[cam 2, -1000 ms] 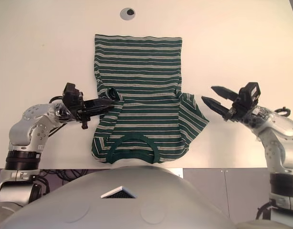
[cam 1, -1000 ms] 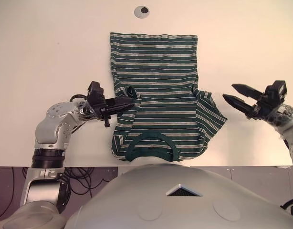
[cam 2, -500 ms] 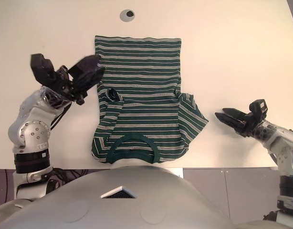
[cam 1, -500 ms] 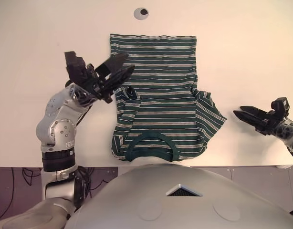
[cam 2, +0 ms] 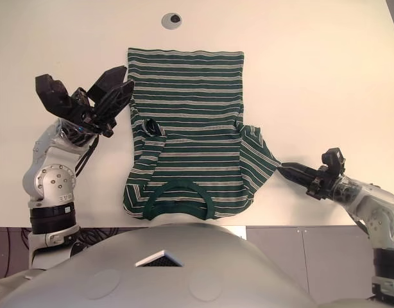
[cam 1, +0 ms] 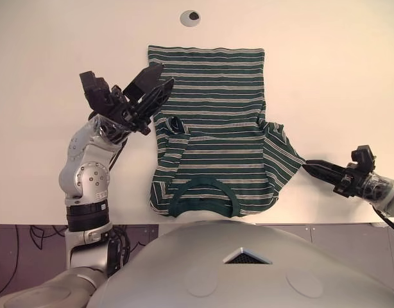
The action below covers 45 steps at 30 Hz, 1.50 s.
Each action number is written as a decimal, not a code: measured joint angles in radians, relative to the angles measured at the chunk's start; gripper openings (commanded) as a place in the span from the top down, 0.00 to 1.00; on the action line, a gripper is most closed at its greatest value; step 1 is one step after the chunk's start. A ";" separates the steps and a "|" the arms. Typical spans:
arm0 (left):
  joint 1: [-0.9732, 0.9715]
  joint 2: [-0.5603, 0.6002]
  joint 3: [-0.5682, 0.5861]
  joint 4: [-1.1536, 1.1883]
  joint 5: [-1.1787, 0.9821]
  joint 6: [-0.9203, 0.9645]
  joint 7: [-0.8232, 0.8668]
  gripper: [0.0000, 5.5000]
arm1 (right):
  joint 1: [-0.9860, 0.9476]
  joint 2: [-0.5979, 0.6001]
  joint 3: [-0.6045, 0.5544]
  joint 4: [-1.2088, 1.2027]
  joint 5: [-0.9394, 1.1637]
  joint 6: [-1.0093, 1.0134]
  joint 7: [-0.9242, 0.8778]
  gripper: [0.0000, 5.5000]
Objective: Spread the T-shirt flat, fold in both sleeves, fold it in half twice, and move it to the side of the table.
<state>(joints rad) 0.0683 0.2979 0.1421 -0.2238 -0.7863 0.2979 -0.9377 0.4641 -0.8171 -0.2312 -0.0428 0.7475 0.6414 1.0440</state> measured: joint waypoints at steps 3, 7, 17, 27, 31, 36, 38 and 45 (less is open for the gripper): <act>0.001 -0.003 -0.004 0.014 0.002 -0.006 0.000 0.59 | 0.002 0.022 0.004 -0.035 -0.001 0.021 -0.015 0.93; 0.001 -0.005 -0.018 0.017 0.004 -0.015 0.000 0.59 | -0.011 0.025 -0.001 -0.049 -0.001 0.039 -0.031 1.00; 0.001 -0.022 -0.023 0.026 0.019 -0.019 0.002 0.59 | 0.015 0.062 -0.029 -0.121 0.079 0.118 -0.012 1.00; -0.018 -0.028 -0.030 0.027 0.020 -0.019 0.014 0.59 | -0.009 0.105 -0.039 -0.293 0.183 0.158 -0.047 1.00; -0.032 -0.026 -0.028 0.028 0.019 -0.018 0.016 0.59 | -0.079 0.137 0.025 -0.367 0.182 0.179 -0.123 1.00; -0.036 -0.024 -0.025 0.029 0.018 -0.018 0.021 0.59 | -0.153 0.148 0.163 -0.428 0.149 0.208 -0.210 1.00; -0.039 -0.024 -0.022 0.029 0.018 -0.017 0.023 0.59 | -0.182 0.178 0.198 -0.426 0.129 0.220 -0.246 1.00; -0.044 0.007 -0.016 0.029 0.020 -0.016 0.022 0.59 | -0.268 0.239 0.248 -0.395 0.119 0.236 -0.331 0.81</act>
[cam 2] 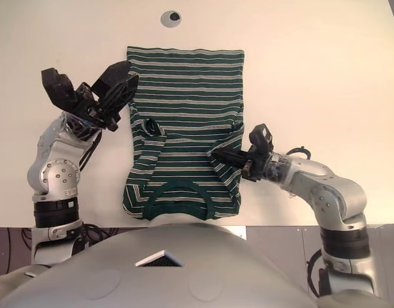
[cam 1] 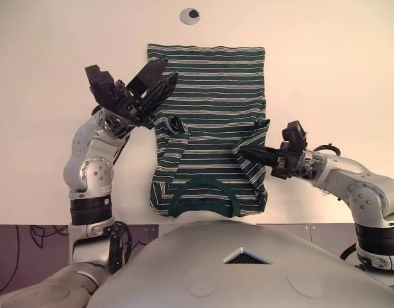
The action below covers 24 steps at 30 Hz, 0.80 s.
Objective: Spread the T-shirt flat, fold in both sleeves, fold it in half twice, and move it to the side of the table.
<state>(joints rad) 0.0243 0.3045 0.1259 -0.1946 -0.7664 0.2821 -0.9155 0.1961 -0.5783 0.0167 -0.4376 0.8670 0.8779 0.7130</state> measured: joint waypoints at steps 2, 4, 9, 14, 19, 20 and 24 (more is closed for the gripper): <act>-0.002 0.007 0.001 0.000 0.000 0.001 0.000 0.59 | -0.018 0.023 0.001 0.004 0.027 0.002 0.001 0.75; -0.002 0.013 0.001 0.000 0.000 0.001 0.000 0.59 | -0.018 0.022 0.002 0.005 0.039 0.008 0.011 0.69; 0.011 0.061 0.007 -0.005 0.050 -0.017 -0.011 0.59 | -0.012 0.013 -0.028 -0.002 0.036 -0.036 0.066 0.53; 0.237 0.339 0.031 -0.022 0.358 -0.382 -0.269 0.59 | 0.145 -0.151 -0.198 0.011 -0.166 -0.373 0.311 0.39; 0.448 0.615 0.043 0.158 0.634 -0.731 -0.445 0.59 | 0.374 -0.227 -0.243 0.123 -0.487 -0.798 0.462 0.39; 0.455 0.644 0.041 0.212 0.677 -0.806 -0.437 0.59 | 0.404 -0.228 -0.236 0.154 -0.556 -0.886 0.463 0.39; 0.407 0.679 -0.006 0.329 0.754 -1.077 -0.352 0.59 | 0.431 -0.225 -0.175 0.258 -0.774 -1.243 0.415 0.39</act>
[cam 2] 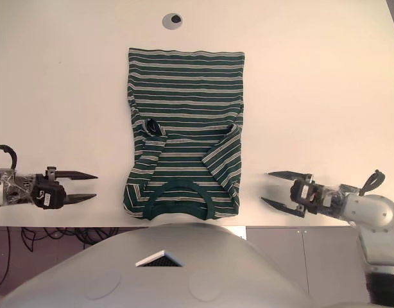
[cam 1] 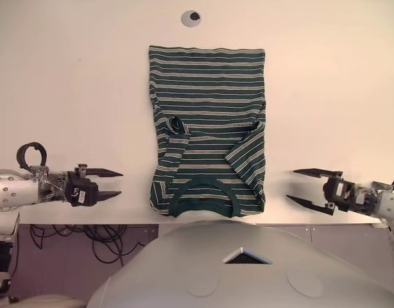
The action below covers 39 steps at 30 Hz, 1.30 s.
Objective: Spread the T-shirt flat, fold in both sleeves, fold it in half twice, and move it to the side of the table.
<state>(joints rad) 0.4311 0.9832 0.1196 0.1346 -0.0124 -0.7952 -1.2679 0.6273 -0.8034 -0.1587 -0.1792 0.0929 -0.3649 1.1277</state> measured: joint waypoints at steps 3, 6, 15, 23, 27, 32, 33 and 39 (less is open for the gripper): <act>-0.048 -0.005 -0.044 0.071 0.052 -0.159 0.101 0.59 | -0.053 0.003 0.038 0.068 -0.110 -0.236 -0.083 0.39; -0.079 -0.023 -0.106 0.111 0.072 -0.243 0.188 0.59 | -0.064 0.004 0.086 0.122 -0.165 -0.386 -0.162 0.39; -0.081 -0.059 -0.324 0.094 -0.027 -0.255 0.261 0.59 | -0.099 -0.003 0.229 0.162 -0.183 -0.488 -0.260 0.39; -0.078 -0.058 -0.468 0.056 -0.059 -0.252 0.265 0.78 | -0.091 -0.046 0.341 0.100 -0.175 -0.447 -0.257 0.56; -0.075 -0.054 -0.508 0.042 -0.059 -0.242 0.265 0.89 | -0.076 -0.081 0.383 0.065 -0.169 -0.409 -0.252 0.69; -0.070 -0.049 -0.536 0.035 -0.059 -0.236 0.268 1.00 | -0.066 -0.114 0.417 0.036 -0.168 -0.382 -0.252 0.83; -0.070 -0.049 -0.541 0.034 -0.058 -0.236 0.269 1.00 | -0.064 -0.114 0.423 0.031 -0.168 -0.374 -0.252 0.87; -0.070 -0.046 -0.564 0.022 -0.059 -0.228 0.277 1.00 | -0.060 -0.116 0.445 0.013 -0.119 -0.309 -0.236 0.99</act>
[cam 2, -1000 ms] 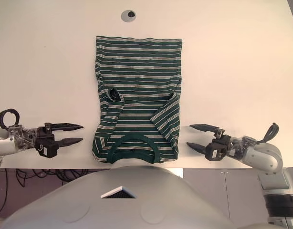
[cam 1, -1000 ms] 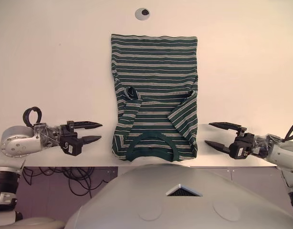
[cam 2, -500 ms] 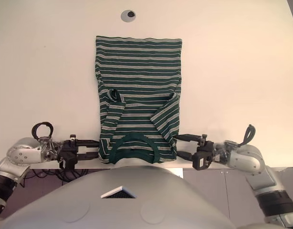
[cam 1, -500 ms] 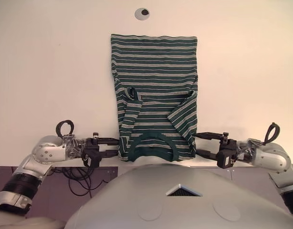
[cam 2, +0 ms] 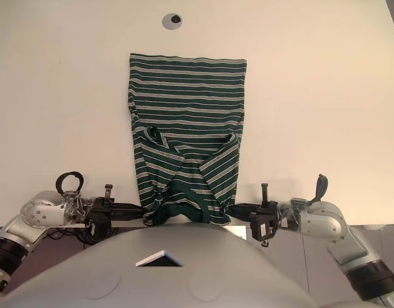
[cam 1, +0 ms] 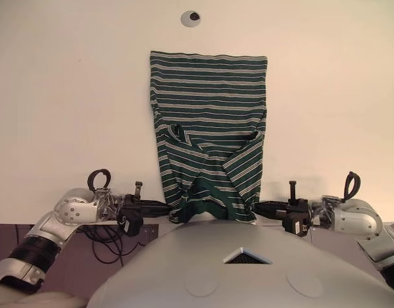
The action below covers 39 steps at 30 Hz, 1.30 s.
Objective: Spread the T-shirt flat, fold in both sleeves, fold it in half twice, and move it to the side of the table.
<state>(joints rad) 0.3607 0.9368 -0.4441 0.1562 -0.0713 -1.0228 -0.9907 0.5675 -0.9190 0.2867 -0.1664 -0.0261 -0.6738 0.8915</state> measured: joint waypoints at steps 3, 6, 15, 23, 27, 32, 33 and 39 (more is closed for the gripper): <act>0.004 0.016 -0.025 -0.050 -0.070 0.104 -0.032 1.00 | 0.018 -0.012 0.001 -0.031 0.133 0.123 0.055 0.99; 0.020 0.104 -0.059 -0.208 -0.281 0.414 -0.151 1.00 | 0.052 -0.085 -0.016 -0.105 0.390 0.324 0.159 0.99; -0.019 0.304 0.181 -0.533 -0.980 1.071 -0.404 1.00 | 0.032 -0.160 -0.239 -0.281 0.983 0.748 0.328 0.99; -0.336 -0.118 0.307 -0.134 -0.763 1.067 -0.126 1.00 | -0.411 0.145 -0.216 -0.109 0.884 0.918 -0.002 0.99; -0.520 -0.277 0.335 0.136 -0.588 0.978 0.000 1.00 | -0.604 0.295 -0.177 0.065 0.728 0.918 -0.121 0.99; -0.670 -0.417 0.323 0.392 -0.380 0.941 0.099 1.00 | -0.819 0.448 -0.149 0.393 0.544 0.905 -0.193 0.99; -0.691 -0.428 0.324 0.426 -0.357 0.935 0.109 1.00 | -0.839 0.453 -0.149 0.438 0.522 0.899 -0.194 0.99; -0.766 -0.474 0.344 0.626 -0.207 0.935 0.208 0.87 | -0.954 0.558 -0.182 0.739 0.427 0.852 -0.177 0.82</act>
<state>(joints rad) -0.4054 0.4630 -0.1001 0.7823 -0.2786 -0.0875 -0.7823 -0.3863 -0.3614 0.1043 0.5729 0.4012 0.1786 0.7140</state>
